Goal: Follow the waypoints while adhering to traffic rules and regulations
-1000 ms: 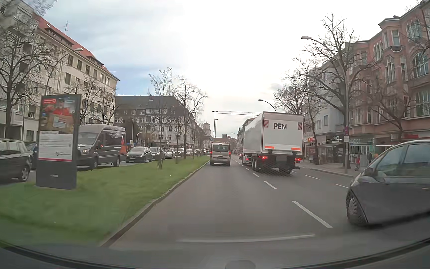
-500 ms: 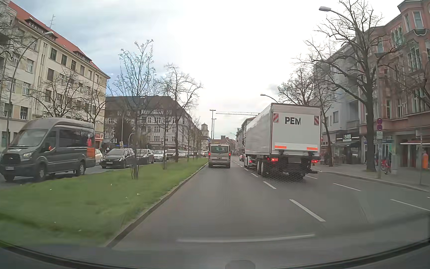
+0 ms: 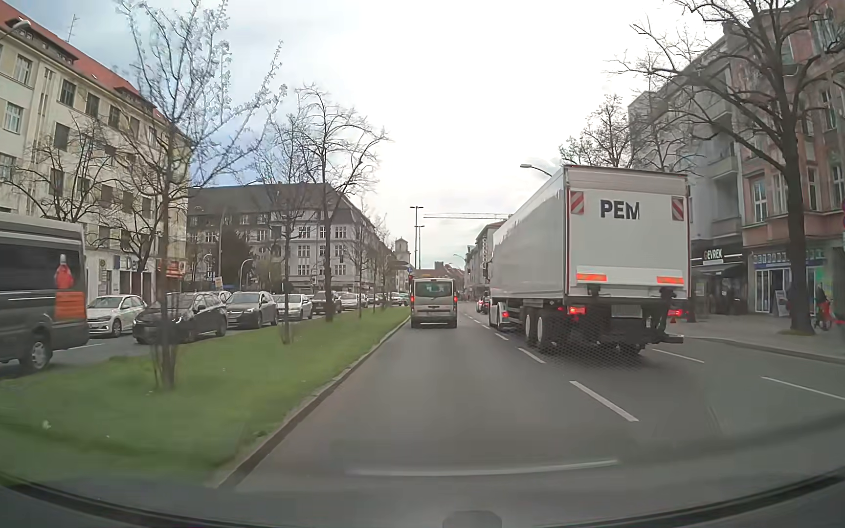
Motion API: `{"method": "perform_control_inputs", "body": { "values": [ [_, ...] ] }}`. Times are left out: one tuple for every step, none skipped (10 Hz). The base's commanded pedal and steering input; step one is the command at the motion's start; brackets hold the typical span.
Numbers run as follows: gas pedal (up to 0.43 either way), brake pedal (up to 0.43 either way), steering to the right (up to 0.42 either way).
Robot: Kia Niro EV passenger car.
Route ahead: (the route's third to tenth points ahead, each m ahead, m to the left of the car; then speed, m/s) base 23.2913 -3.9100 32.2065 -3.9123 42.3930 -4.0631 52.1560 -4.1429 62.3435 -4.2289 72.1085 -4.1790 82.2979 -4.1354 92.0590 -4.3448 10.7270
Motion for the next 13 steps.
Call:
{"method": "perform_control_inputs", "body": {
  "values": [
    [0.000, 0.091, 0.005],
    [0.000, 0.134, 0.005],
    [0.000, 0.140, 0.006],
    [0.000, 0.146, 0.007],
    [0.000, 0.146, 0.010],
    [0.000, 0.146, 0.011],
    [0.000, 0.146, 0.012],
    [0.000, 0.146, 0.011],
    [0.000, 0.134, 0.009],
    [0.000, 0.128, 0.008],
    [0.000, 0.122, 0.007],
    [0.000, 0.128, 0.006],
    [0.000, 0.159, 0.005]
  ]
}}
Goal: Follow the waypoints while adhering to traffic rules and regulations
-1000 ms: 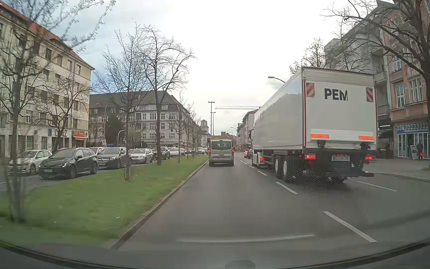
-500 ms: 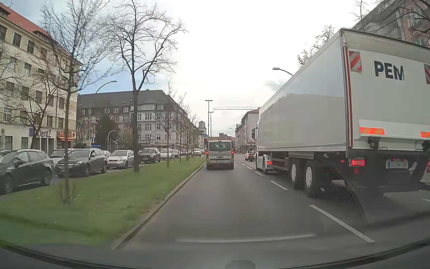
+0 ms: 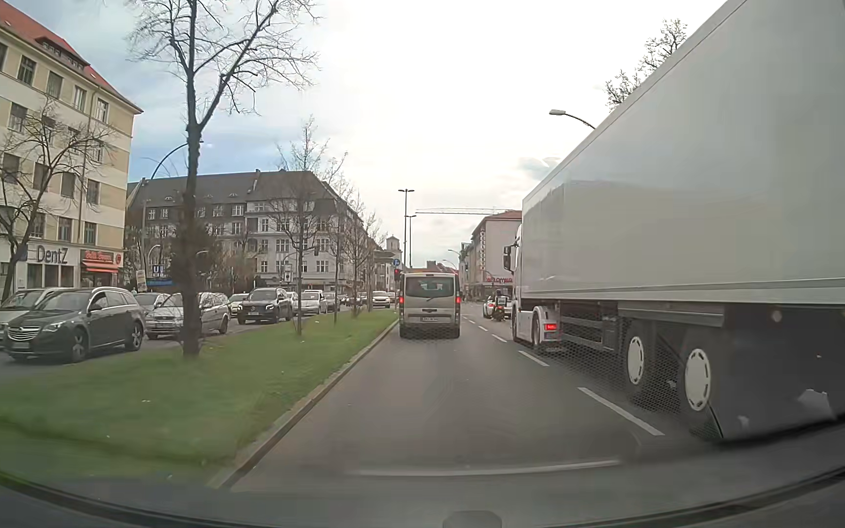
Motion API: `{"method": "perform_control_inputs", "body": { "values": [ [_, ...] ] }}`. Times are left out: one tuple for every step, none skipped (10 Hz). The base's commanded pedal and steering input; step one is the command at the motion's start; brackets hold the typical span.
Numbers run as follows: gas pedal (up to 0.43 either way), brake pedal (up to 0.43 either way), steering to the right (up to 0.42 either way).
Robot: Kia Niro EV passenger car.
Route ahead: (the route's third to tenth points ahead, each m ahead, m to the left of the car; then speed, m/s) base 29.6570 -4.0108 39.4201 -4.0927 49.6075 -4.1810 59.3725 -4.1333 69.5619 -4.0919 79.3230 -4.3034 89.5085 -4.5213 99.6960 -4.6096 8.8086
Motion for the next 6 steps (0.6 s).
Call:
{"method": "perform_control_inputs", "body": {
  "values": [
    [0.000, 0.171, 0.005],
    [0.000, 0.171, 0.004],
    [0.000, 0.201, 0.004],
    [0.000, 0.220, 0.004],
    [0.000, 0.226, 0.004],
    [0.000, 0.244, 0.004]
  ]
}}
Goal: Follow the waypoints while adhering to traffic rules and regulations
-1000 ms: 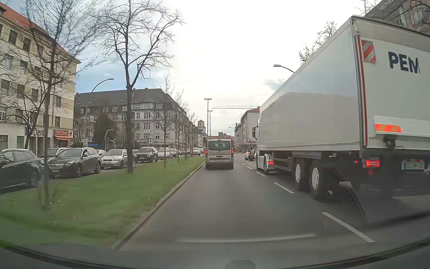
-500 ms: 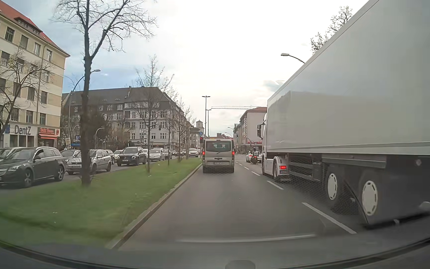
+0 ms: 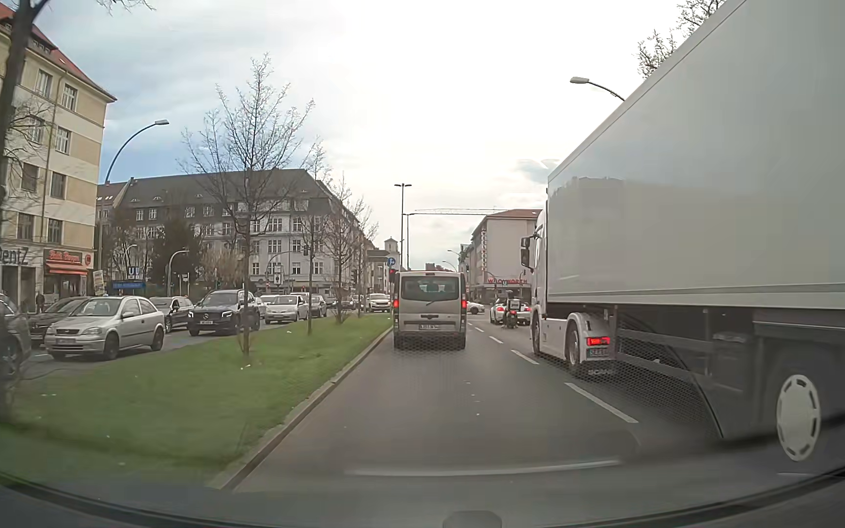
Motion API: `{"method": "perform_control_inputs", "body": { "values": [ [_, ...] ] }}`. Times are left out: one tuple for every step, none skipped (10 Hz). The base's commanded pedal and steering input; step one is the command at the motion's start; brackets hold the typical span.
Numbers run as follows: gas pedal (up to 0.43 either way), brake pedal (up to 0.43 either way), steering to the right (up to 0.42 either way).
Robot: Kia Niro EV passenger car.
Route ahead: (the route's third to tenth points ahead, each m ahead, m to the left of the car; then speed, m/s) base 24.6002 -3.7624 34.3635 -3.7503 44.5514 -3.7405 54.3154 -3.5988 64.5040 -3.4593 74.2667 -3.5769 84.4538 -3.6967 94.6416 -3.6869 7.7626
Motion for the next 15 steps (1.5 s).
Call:
{"method": "perform_control_inputs", "body": {
  "values": [
    [0.000, 0.256, 0.004],
    [0.000, 0.268, 0.004],
    [0.000, 0.274, 0.004],
    [0.000, 0.280, 0.004],
    [0.000, 0.293, 0.004],
    [0.000, 0.299, 0.004],
    [0.000, 0.293, 0.004],
    [0.000, 0.293, 0.004],
    [0.000, 0.287, 0.004],
    [0.000, 0.287, 0.004],
    [0.000, 0.293, 0.002],
    [0.000, 0.293, 0.001],
    [0.000, 0.293, 0.001],
    [0.000, 0.287, 0.001],
    [0.000, 0.287, 0.001]
  ]
}}
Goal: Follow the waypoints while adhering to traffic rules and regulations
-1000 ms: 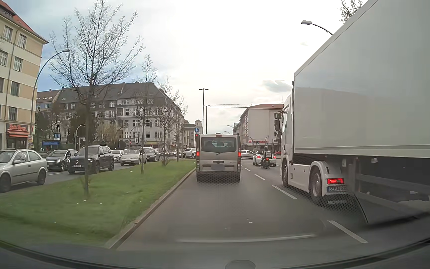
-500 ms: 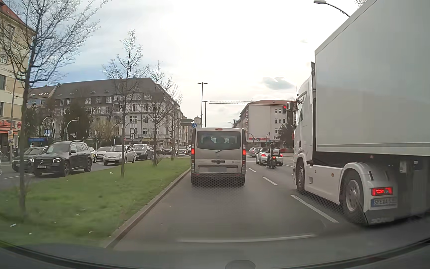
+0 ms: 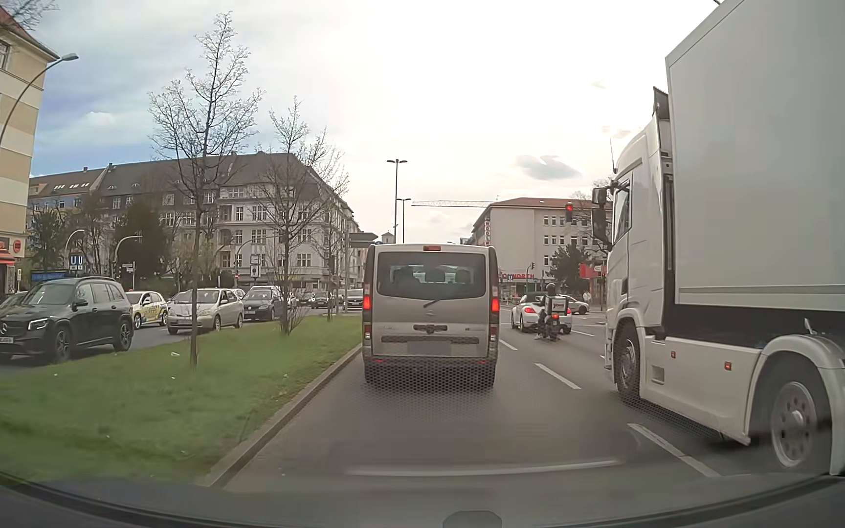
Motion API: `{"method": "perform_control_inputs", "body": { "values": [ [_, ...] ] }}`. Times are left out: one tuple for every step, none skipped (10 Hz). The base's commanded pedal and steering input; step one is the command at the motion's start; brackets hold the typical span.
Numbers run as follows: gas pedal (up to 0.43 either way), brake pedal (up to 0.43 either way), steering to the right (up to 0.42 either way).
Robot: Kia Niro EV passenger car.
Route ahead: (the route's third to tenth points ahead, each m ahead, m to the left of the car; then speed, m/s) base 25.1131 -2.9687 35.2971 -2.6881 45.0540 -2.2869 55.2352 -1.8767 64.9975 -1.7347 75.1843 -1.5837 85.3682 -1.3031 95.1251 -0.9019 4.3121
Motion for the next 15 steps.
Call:
{"method": "perform_control_inputs", "body": {
  "values": [
    [0.000, 0.287, 0.001],
    [0.000, 0.293, 0.001],
    [0.000, 0.287, 0.001],
    [0.000, 0.293, 0.001],
    [0.000, 0.293, 0.001],
    [0.000, 0.299, 0.000],
    [0.000, 0.299, 0.000],
    [0.000, 0.299, 0.000],
    [0.000, 0.305, 0.000],
    [0.000, 0.305, -0.001],
    [0.000, 0.311, -0.002],
    [0.000, 0.317, -0.003],
    [0.000, 0.317, -0.002],
    [0.000, 0.317, -0.002],
    [0.000, 0.317, -0.003]
  ]
}}
